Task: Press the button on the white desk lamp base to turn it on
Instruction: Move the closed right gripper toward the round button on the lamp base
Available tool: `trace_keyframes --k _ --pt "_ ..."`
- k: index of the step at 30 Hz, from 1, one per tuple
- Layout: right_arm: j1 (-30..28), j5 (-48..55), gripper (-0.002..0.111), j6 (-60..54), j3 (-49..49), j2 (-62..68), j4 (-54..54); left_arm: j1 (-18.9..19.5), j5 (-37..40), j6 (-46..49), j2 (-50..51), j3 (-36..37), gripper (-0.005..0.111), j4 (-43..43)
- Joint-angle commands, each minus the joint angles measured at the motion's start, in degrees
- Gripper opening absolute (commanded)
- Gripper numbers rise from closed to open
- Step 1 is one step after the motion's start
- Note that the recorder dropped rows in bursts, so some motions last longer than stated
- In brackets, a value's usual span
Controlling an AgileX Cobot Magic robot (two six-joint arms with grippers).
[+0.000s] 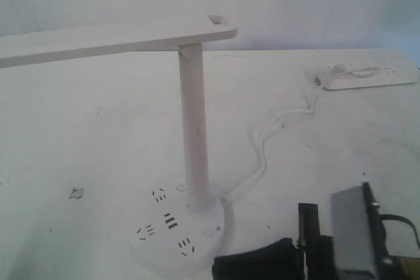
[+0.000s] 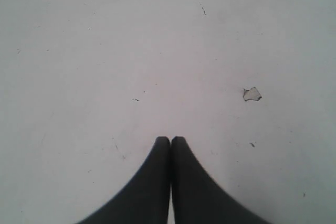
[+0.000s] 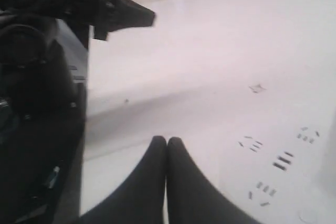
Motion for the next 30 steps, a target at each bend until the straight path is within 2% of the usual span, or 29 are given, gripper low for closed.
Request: trace_keyframes --k 1,7,11,15,21,30 --pt "4.1 1.2 0.000 -7.1 -2.8 11.7 13.3 0.0 0.1 0.0 -0.2 0.1 0.000 -0.5" --pt "9.0 4.0 0.000 -5.0 -11.5 25.8 15.2 0.0 0.1 0.0 -0.2 0.1 0.000 -0.5" --pt "9.8 6.2 0.000 -2.8 -15.6 31.6 17.5 0.0 0.1 0.0 -0.2 0.1 0.000 -0.5" --pt "9.8 10.2 0.000 -2.1 -16.4 32.0 19.5 0.0 0.1 0.0 -0.2 0.1 0.000 -0.5" --pt "9.8 10.6 0.000 -4.0 -16.2 31.9 30.0 0.0 0.1 0.0 -0.2 0.1 0.000 -0.5" --pt "9.8 13.7 0.000 -4.0 -16.2 31.9 30.2 0.0 0.1 0.0 -0.2 0.1 0.000 -0.5"
